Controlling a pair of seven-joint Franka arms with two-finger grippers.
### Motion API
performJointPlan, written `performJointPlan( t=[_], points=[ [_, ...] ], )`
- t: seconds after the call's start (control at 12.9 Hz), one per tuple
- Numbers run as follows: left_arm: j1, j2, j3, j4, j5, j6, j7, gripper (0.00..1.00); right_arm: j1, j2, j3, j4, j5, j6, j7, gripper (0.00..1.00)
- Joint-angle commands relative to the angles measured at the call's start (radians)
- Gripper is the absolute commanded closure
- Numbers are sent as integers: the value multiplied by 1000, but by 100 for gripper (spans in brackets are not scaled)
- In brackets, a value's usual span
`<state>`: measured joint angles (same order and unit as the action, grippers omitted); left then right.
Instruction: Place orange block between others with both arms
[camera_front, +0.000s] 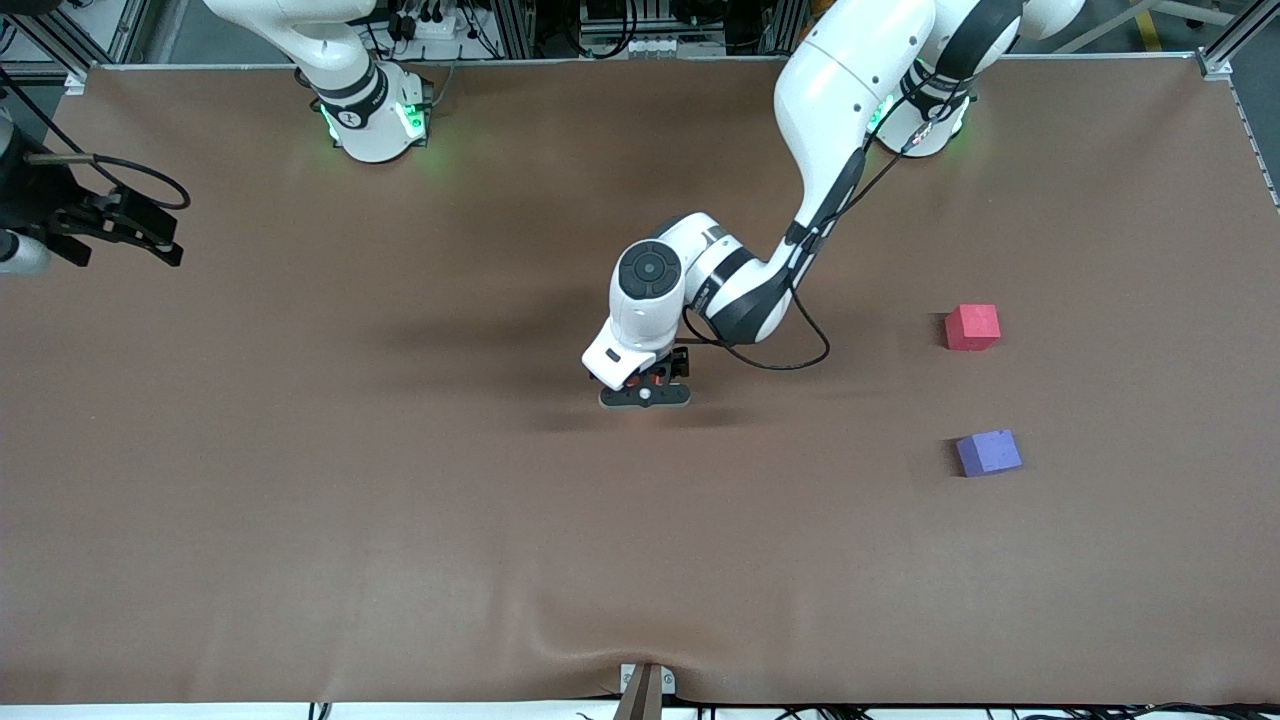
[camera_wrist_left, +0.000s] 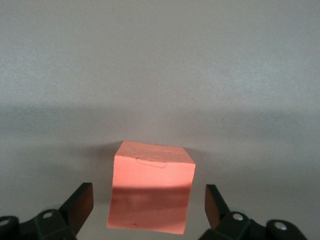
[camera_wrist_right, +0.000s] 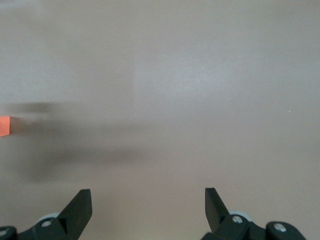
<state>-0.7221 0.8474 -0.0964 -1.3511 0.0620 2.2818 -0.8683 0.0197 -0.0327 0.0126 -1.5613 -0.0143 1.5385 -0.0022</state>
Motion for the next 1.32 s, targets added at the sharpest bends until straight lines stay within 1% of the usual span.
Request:
performJointPlan(
  t=[0.0, 0.08, 0.23, 0.31, 0.47, 0.54, 0.62, 0.7, 0.85, 0.93, 1.01, 1.09, 1.24],
  points=[
    [-8, 25, 9, 26, 18, 7, -21, 2, -62, 63, 10, 53, 28, -6, -84, 0],
    [-8, 27, 9, 26, 18, 8, -20, 3, -64, 65, 10, 58, 40, -9, -81, 0],
    [-8, 27, 7, 26, 18, 8, -17, 6, -58, 74, 12, 61, 36, -9, -58, 0],
    [-8, 29, 9, 26, 18, 8, -15, 8, -63, 97, 12, 78, 37, -9, -39, 0],
    [-10, 42, 9, 26, 21, 22, -8, 11, -64, 126, 12, 122, 68, -12, -4, 0],
    [-10, 48, 9, 26, 21, 34, -8, 17, -63, 126, 12, 122, 73, -15, 8, 0],
    [-10, 50, 9, 26, 21, 36, -9, 25, -57, 125, 12, 115, 70, -12, 16, 0],
    [-10, 49, 9, 26, 21, 36, -11, 38, -55, 122, 12, 115, 66, -17, 21, 0],
    [-8, 45, 9, 26, 22, 36, -6, 80, -55, 116, 12, 112, 66, -31, 19, 0],
    [0, 35, 9, 24, 24, 36, 0, 94, -54, 114, 12, 110, 66, -44, 21, 0],
    [9, 13, 11, 21, 25, 35, 3, 100, -53, 114, 12, 110, 66, -47, 21, 0],
    [44, -22, 18, 1, 29, 22, 3, 100, -53, 112, 13, 112, 66, -51, 21, 0],
    [114, -165, 15, -95, 27, -42, 78, 100, -50, 109, 18, 110, 66, -66, 21, 0]
  ],
)
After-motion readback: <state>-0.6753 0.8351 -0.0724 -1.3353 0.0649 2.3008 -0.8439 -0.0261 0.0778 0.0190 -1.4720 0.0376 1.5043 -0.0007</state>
